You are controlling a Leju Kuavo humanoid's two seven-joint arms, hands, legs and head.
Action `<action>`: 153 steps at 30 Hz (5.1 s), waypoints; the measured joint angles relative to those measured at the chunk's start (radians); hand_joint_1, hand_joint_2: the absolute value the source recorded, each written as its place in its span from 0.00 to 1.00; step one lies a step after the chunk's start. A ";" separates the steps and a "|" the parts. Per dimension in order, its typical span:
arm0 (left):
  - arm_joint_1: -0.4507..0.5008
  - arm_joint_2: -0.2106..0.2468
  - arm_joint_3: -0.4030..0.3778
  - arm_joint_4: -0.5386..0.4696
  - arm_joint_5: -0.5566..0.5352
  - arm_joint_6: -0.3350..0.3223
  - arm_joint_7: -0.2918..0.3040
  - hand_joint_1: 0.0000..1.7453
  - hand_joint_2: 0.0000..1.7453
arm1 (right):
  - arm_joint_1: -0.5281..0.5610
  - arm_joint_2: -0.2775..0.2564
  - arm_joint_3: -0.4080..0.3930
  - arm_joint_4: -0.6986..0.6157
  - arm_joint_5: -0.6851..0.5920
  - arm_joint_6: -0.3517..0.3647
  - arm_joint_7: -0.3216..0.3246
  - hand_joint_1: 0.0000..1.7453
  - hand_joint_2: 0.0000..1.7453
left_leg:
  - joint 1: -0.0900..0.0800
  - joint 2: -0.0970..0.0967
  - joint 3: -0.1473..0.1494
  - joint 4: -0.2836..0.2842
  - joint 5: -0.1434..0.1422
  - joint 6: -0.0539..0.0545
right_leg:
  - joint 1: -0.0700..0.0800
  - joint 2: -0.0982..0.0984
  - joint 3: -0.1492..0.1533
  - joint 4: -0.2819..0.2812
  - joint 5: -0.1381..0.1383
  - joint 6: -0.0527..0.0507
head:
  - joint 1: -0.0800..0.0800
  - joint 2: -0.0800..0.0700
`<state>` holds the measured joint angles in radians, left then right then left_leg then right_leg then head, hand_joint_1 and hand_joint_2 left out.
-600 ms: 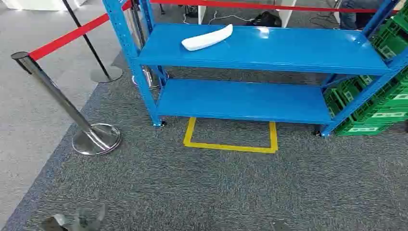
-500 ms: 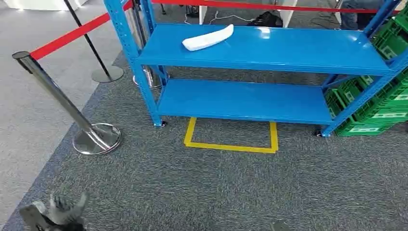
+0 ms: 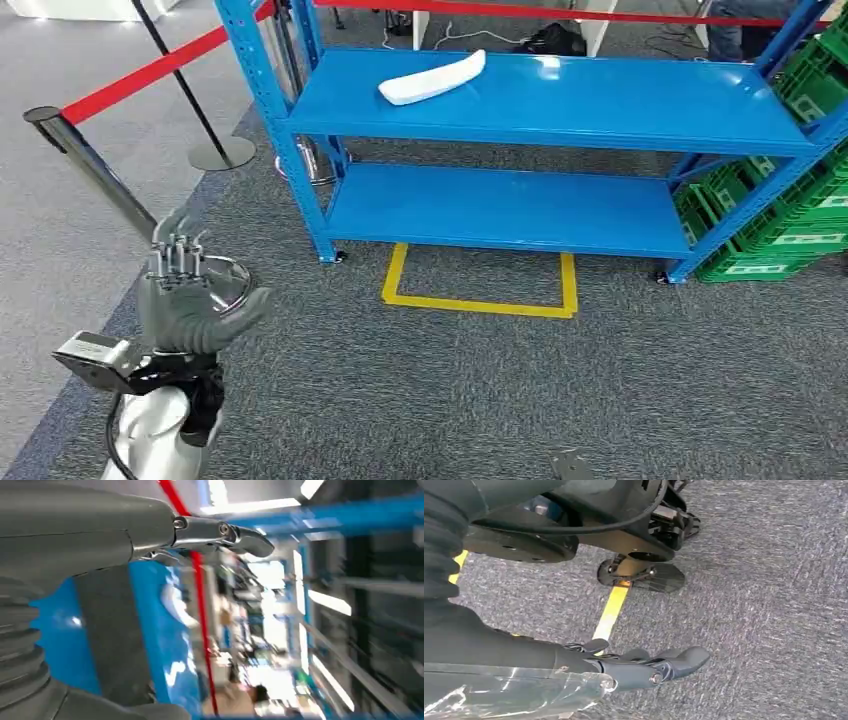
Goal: Take the parts from the cabinet and place them on the table.
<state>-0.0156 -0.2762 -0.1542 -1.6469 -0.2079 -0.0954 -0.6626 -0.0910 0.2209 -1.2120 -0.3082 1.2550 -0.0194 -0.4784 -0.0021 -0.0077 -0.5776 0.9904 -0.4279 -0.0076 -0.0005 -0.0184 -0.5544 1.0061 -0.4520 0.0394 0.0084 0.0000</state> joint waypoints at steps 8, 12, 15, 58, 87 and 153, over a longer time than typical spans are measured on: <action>0.012 0.024 -0.170 -0.080 0.025 -0.067 -0.032 0.00 1.00 | 0.000 0.000 0.003 0.000 0.000 -0.002 -0.007 0.00 1.00 | 0.001 0.000 0.000 0.000 0.000 0.000 | 0.000 0.000 0.000 0.000 0.000 0.000 | 0.000 0.000; 0.038 0.036 -0.229 -0.120 0.038 -0.060 -0.035 0.00 1.00 | 0.001 0.000 0.004 0.002 0.000 0.008 -0.024 0.00 1.00 | 0.001 0.000 0.000 0.000 0.000 0.000 | 0.000 0.000 0.000 0.000 0.000 0.000 | 0.000 0.000; 0.052 0.041 -0.257 -0.130 0.009 -0.005 -0.036 0.00 1.00 | 0.001 0.000 0.008 0.002 0.005 0.008 -0.035 0.00 1.00 | 0.000 0.000 0.000 0.000 0.000 0.000 | 0.000 0.000 0.000 0.000 0.000 0.000 | 0.000 0.000; 0.130 0.032 -0.180 -0.189 0.253 -0.374 -0.037 0.00 0.00 | 0.000 -0.018 0.037 0.016 0.007 -0.050 0.059 0.00 0.00 | 0.011 -0.005 -0.108 0.226 -0.076 -0.025 | -0.020 0.020 -0.019 0.022 -0.002 -0.017 | 0.000 0.000; 0.136 0.026 -0.155 -0.185 0.255 -0.322 -0.024 0.00 0.00 | -0.011 -0.018 0.040 0.016 0.039 -0.171 0.282 0.00 0.00 | 0.007 -0.004 -0.144 0.319 -0.148 -0.034 | -0.014 0.019 -0.025 0.015 0.008 -0.020 | 0.001 0.000; 0.100 0.035 -0.243 -0.047 0.168 -0.312 0.041 0.00 0.00 | -0.015 -0.020 0.040 0.015 0.040 -0.147 0.140 0.00 0.00 | 0.011 0.008 -0.001 0.034 -0.007 -0.025 | -0.012 0.028 -0.022 0.011 0.011 -0.011 | -0.003 0.000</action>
<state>0.0840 -0.2407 -0.3975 -1.6938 -0.0397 -0.4078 -0.6218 -0.1062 0.2007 -1.1719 -0.2930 1.2955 -0.1667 -0.3384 0.0090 0.0001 -0.5787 1.0249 -0.4347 -0.0326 -0.0128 0.0096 -0.5766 1.0171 -0.4407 0.0282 0.0057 -0.0004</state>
